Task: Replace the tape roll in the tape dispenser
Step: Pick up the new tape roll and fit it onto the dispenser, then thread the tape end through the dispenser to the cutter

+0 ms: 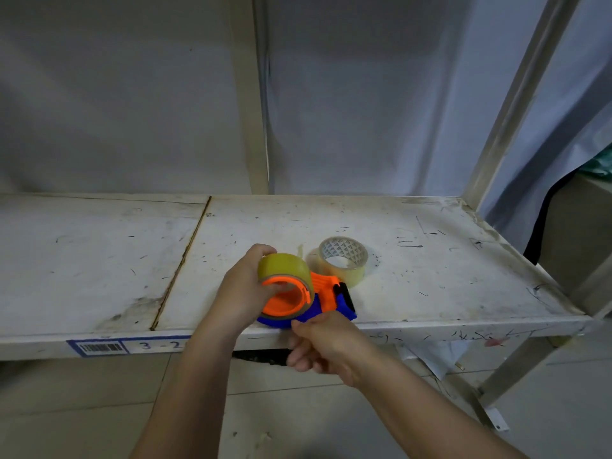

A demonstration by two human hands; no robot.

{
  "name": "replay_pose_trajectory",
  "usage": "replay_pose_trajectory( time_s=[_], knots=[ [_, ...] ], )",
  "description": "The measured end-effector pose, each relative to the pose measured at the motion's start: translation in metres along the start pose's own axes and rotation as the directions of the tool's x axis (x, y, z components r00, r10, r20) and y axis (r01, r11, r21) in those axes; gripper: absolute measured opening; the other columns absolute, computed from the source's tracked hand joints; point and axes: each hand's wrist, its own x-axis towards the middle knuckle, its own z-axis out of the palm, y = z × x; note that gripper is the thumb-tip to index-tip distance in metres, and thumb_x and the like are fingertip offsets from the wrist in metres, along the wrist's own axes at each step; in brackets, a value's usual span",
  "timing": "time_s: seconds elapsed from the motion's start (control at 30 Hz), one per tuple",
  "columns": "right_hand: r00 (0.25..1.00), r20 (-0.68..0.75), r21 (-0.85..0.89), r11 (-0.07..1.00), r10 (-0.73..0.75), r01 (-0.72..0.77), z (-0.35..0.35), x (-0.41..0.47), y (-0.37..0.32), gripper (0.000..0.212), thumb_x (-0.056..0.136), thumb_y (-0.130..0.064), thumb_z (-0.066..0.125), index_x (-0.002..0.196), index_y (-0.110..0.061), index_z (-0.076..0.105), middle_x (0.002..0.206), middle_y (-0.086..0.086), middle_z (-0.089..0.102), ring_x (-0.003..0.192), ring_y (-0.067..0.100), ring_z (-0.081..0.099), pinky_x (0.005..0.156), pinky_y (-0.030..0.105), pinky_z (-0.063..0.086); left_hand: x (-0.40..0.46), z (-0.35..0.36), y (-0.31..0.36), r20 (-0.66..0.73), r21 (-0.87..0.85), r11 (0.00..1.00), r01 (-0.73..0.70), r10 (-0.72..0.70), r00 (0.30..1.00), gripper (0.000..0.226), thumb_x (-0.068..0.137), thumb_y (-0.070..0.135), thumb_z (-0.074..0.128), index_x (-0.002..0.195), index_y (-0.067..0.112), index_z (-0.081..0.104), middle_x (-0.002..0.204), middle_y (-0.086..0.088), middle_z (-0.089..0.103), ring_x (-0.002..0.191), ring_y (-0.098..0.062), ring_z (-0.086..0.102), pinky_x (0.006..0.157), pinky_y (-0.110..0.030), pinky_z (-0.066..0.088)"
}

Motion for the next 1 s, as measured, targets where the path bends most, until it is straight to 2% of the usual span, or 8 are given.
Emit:
replay_pose_trajectory(
  time_s=[0.1,0.17,0.23,0.3,0.4,0.63,0.87,1.0],
  knots=[
    [0.926,-0.176,-0.269,0.921,-0.334,0.281,-0.009,-0.010,-0.019,0.036,0.090,-0.037,0.056,0.060,-0.017,0.057,0.042,-0.006,0.054,0.040,0.005,0.047,0.050,0.025,0.037,0.003,0.002,-0.002,-0.040,0.037,0.999,-0.029,0.030,0.999,0.038,0.076,0.015,0.070,0.107,0.024,0.051,0.093,0.001,0.059,0.087,-0.020,0.054,0.063,-0.027,0.044],
    [0.736,-0.378,-0.439,0.808,-0.562,0.393,-0.012,-0.020,-0.035,0.037,0.081,-0.051,0.060,0.063,-0.020,0.052,0.054,-0.007,0.055,0.054,0.009,0.052,0.060,0.031,0.042,0.004,0.002,-0.003,-0.071,0.065,0.997,-0.044,0.049,0.996,0.030,0.078,0.009,0.063,0.102,0.025,0.053,0.091,-0.001,0.062,0.084,-0.020,0.055,0.058,-0.024,0.041],
    [0.652,-0.434,-0.590,0.743,-0.622,0.316,-0.010,-0.025,-0.047,0.047,0.071,-0.068,0.056,0.078,-0.022,0.052,0.068,-0.009,0.058,0.067,0.012,0.055,0.062,0.032,0.043,0.003,0.004,-0.002,-0.101,0.085,0.995,-0.056,0.064,0.993,0.030,0.079,0.003,0.056,0.100,0.024,0.055,0.093,-0.004,0.064,0.084,-0.022,0.056,0.060,-0.028,0.045],
    [0.667,-0.417,-0.705,0.683,-0.618,0.192,-0.007,-0.016,-0.054,0.059,0.070,-0.075,0.051,0.089,-0.019,0.052,0.079,-0.006,0.061,0.074,0.017,0.057,0.060,0.032,0.039,0.002,0.005,0.000,-0.121,0.113,0.991,-0.068,0.082,0.989,0.033,0.077,-0.002,0.054,0.102,0.020,0.056,0.096,-0.006,0.063,0.087,-0.024,0.056,0.067,-0.033,0.048],
    [0.653,-0.372,-0.793,0.592,-0.660,0.147,-0.003,0.002,-0.057,0.048,0.082,-0.059,0.048,0.088,-0.013,0.058,0.085,0.002,0.066,0.079,0.026,0.061,0.061,0.033,0.043,0.001,0.005,-0.002,-0.148,0.160,0.983,-0.089,0.113,0.983,0.033,0.074,0.000,0.057,0.102,0.018,0.057,0.094,-0.005,0.063,0.087,-0.024,0.056,0.069,-0.034,0.047],
    [0.764,-0.407,-0.632,0.758,-0.500,0.159,-0.032,0.013,-0.050,0.025,0.087,-0.036,0.050,0.066,-0.025,0.056,0.066,-0.010,0.057,0.071,0.017,0.057,0.063,0.029,0.041,0.001,0.005,-0.004,-0.172,0.300,0.952,-0.057,0.113,0.979,0.041,0.071,0.029,0.073,0.106,0.026,0.053,0.089,0.005,0.054,0.084,-0.021,0.053,0.069,-0.035,0.049],
    [0.683,-0.643,-0.326,0.931,-0.347,0.166,-0.114,0.002,-0.017,0.024,0.084,-0.033,0.062,0.065,-0.019,0.057,0.076,-0.003,0.064,0.079,0.023,0.060,0.077,0.039,0.048,0.003,-0.010,-0.022,-0.199,0.303,0.953,0.023,0.040,0.979,0.033,0.074,0.026,0.070,0.102,0.027,0.054,0.090,-0.001,0.064,0.085,-0.024,0.059,0.069,-0.036,0.050],
    [0.797,-0.528,-0.043,0.947,-0.292,0.318,-0.115,-0.005,-0.012,0.023,0.087,-0.026,0.064,0.072,-0.009,0.057,0.070,0.000,0.051,0.059,0.013,0.039,0.056,0.025,0.032,0.004,-0.001,-0.013,-0.183,0.302,0.953,-0.030,0.089,0.979,0.039,0.072,0.019,0.071,0.107,0.025,0.054,0.102,-0.002,0.061,0.088,-0.023,0.054,0.070,-0.037,0.047]
  ],
)
